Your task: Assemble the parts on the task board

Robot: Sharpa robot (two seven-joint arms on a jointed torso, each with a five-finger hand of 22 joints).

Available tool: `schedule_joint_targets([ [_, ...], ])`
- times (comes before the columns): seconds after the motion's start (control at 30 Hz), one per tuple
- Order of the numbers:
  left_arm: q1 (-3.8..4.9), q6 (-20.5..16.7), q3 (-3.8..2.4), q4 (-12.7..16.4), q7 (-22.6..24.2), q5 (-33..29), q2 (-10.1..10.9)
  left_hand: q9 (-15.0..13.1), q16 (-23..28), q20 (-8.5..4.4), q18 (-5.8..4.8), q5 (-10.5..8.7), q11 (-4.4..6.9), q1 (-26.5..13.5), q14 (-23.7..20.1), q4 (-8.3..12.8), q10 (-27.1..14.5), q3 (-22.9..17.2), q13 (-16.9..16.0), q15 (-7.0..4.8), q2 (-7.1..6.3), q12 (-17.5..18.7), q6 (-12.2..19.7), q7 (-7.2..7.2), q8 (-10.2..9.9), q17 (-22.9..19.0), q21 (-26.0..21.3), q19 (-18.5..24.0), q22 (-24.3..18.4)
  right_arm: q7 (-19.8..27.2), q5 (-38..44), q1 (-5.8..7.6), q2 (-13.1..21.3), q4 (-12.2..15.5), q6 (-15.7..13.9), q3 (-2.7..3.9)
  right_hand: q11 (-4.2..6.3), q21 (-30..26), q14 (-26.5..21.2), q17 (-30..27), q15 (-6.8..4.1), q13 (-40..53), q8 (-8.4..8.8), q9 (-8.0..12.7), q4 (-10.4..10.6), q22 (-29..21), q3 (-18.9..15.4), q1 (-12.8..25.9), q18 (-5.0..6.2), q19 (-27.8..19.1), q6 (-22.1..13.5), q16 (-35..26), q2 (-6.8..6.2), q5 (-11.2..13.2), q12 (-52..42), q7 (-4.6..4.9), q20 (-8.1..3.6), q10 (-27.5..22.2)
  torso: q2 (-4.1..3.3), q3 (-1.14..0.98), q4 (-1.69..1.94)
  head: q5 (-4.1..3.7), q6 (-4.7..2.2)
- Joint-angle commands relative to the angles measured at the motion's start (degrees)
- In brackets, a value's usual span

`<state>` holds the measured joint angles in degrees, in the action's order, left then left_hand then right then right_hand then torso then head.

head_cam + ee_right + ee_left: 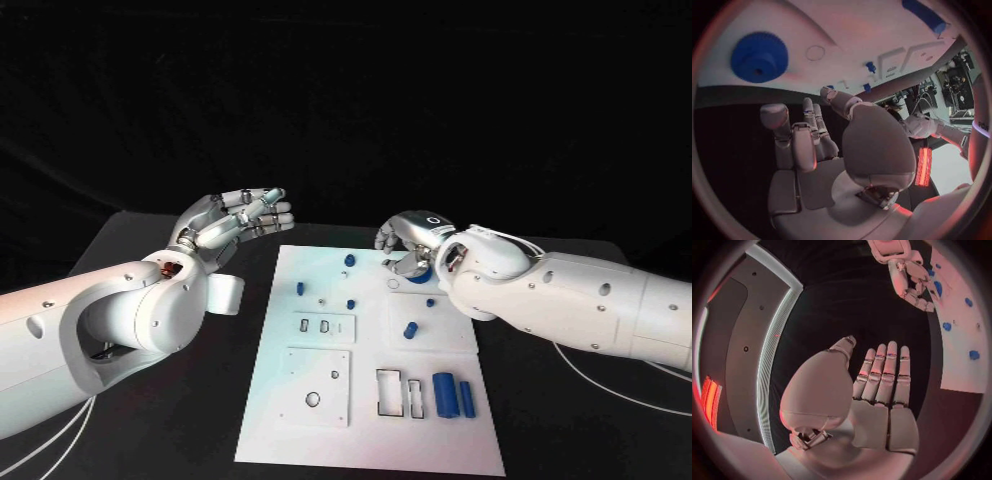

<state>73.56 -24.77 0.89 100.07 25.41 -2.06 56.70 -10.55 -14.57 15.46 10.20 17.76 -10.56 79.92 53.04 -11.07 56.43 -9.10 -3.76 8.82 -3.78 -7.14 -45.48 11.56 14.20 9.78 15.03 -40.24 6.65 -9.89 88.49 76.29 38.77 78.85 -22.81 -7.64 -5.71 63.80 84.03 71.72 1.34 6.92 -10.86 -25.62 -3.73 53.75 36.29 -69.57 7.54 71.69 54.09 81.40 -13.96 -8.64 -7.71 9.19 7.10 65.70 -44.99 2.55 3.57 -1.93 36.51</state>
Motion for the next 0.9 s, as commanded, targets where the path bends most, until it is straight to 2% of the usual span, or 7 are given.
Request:
schedule_joint_targets([
  [0.03, 0.09, 1.19, -0.05, -0.07, 0.19, -0.25, -0.04, 0.1, 0.11, 0.06, 0.3, -0.34, -0.34, 0.32, 0.05, -0.26, 0.18, -0.07, 0.04, 0.18, 0.06, 0.12, 0.52, 1.54, -0.05, 0.08, 0.2, -0.34, -0.05, -1.75, -6.53, 0.58, 3.29, 2.33, -0.6, 0.23, 1.53, 1.73, 2.78, 1.84, -1.48, 1.73, -0.21, 0.01, 2.44, 2.48, -2.44, 3.96, -0.24, 1.49, 0.45, 1.24, -2.14, -2.61, -2.4, -0.83, -0.97, 5.87, 0.27, -0.05, -0.39, -0.09, 0.1],
  [0.13, 0.09, 1.29, -0.05, -0.18, 0.19, -0.28, -0.06, 0.1, 0.11, 0.06, 0.3, -0.34, -0.34, 0.32, 0.05, -0.26, 0.18, -0.07, 0.04, 0.18, 0.06, 0.12, 0.52, 1.54, -0.05, 0.08, 0.2, -0.34, -0.05, -2.26, -10.35, 0.97, 6.22, 3.82, 1.55, 0.34, 2.87, 2.15, 2.96, 2.66, -2.85, 5.19, 0.33, -0.17, 2.01, 3.33, -9.05, 3.65, -0.44, 2.0, -0.98, 1.8, -2.62, -5.29, -6.24, -1.91, -2.24, 10.99, 0.36, -0.11, -0.5, -0.21, 0.02],
  [0.17, 0.09, 1.32, -0.05, -0.21, 0.19, -0.28, -0.07, 0.1, 0.11, 0.06, 0.3, -0.34, -0.34, 0.32, 0.05, -0.26, 0.18, -0.07, 0.04, 0.18, 0.06, 0.12, 0.52, 1.54, -0.05, 0.08, 0.2, -0.34, -0.05, -2.41, -11.2, 1.05, 6.93, 4.1, 2.29, 0.36, 3.4, 2.07, 2.96, 2.71, -3.45, 8.98, 0.29, -0.77, 2.06, 3.54, -13.53, 1.87, -0.59, 2.15, -1.51, 1.91, -1.52, -6.15, -9.83, -2.24, -2.68, 11.2, 0.37, -0.16, -0.55, -0.25, 0.01],
  [0.2, 0.08, 1.34, -0.05, -0.24, 0.19, -0.28, -0.08, 0.1, 0.11, 0.06, 0.3, -0.34, -0.34, 0.32, 0.05, -0.26, 0.18, -0.07, 0.04, 0.18, 0.06, 0.12, 0.52, 1.54, -0.05, 0.08, 0.2, -0.34, -0.05, -2.52, -11.83, 1.1, 7.39, 4.22, 2.86, 0.38, 3.46, 2.02, 2.97, 2.76, -3.29, 9.91, 0.28, -0.91, 2.16, 3.55, -14.4, 1.58, -0.48, 2.16, -1.63, 1.95, -1.53, -6.19, -10.73, -2.34, -2.86, 11.13, 0.36, -0.18, -0.56, -0.29, 0.02],
  [0.3, 0.08, 1.4, -0.05, -0.36, 0.16, -0.29, -0.12, 0.1, 0.11, 0.06, 0.3, -0.34, -0.34, 0.32, 0.05, -0.26, 0.18, -0.07, 0.04, 0.18, 0.06, 0.12, 0.52, 1.54, -0.05, 0.08, 0.2, -0.34, -0.05, -2.82, -13.56, 1.21, 8.36, 3.93, 4.49, 0.4, 3.57, 3.19, 3.68, 6.11, -4.16, 28.06, -0.43, -3.82, 6.01, 6.18, -23.57, -2.79, -1.2, 3.64, -2.61, 3.85, 1.36, -8.06, -28.53, -2.86, -2.82, 2.77, 0.35, -0.3, -0.67, -0.35, 0.0],
  [0.5, 0.08, 1.53, -0.04, -0.52, 0.12, -0.3, -0.23, 0.1, 0.15, 0.07, 0.3, -0.45, -0.36, 0.33, 0.01, -0.29, 0.17, -0.07, 0.03, 0.2, 0.07, 0.2, 0.55, 1.56, -0.08, 0.1, 0.18, -0.34, -0.08, -3.28, -14.62, 1.23, 8.59, 2.51, 6.42, 0.41, 3.71, 4.66, 4.44, 10.38, -3.34, 45.17, -0.3, -5.2, 9.97, 8.94, -26.32, -5.02, -1.38, 4.81, -3.4, 5.74, 1.13, -8.75, -46.13, -2.39, -2.96, 5.55, 0.26, -0.34, -0.55, -0.68, 0.0],
  [0.9, 0.08, 1.62, -0.04, -0.72, 0.08, -0.3, -0.25, 0.1, 0.18, 0.07, 0.29, -0.51, -0.37, 0.34, 0.0, -0.32, 0.19, -0.09, 0.03, 0.2, 0.08, 0.25, 0.56, 1.56, -0.08, 0.12, 0.17, -0.34, -0.11, -3.44, -14.01, 0.52, 6.49, 0.0, 7.9, 0.33, 3.31, 5.44, 4.76, 12.26, -2.96, 50.26, 0.45, -5.27, 13.06, 10.46, -28.62, -7.19, -1.6, 5.32, -4.62, 6.54, 1.42, -8.55, -51.27, -1.99, -2.64, 6.14, 0.25, -0.15, -0.45, -0.59, 0.48],
])
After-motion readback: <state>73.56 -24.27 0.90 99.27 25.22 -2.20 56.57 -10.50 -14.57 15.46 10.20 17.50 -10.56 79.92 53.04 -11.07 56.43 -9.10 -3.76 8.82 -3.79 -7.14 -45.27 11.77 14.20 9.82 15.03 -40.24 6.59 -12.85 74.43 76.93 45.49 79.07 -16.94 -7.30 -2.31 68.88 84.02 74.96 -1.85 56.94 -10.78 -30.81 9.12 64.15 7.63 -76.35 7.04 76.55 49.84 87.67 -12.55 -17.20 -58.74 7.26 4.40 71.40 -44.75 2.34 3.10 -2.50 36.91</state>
